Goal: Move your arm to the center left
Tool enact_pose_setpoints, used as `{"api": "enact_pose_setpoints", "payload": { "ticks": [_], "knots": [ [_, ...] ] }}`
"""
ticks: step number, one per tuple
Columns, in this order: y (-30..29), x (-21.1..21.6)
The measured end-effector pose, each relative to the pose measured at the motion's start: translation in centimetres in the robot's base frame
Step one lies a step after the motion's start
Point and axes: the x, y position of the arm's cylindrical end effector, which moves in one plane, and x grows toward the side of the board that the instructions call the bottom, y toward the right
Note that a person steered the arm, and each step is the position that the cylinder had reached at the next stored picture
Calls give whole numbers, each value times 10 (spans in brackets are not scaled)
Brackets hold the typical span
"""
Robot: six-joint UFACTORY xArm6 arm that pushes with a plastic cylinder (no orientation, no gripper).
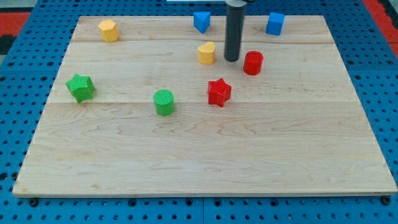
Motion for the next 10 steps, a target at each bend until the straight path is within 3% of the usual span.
{"api": "enact_pose_setpoints", "payload": {
  "ticks": [1,3,6,10],
  "knots": [
    [62,30],
    [110,73],
    [73,33],
    [63,29]
  ]
}}
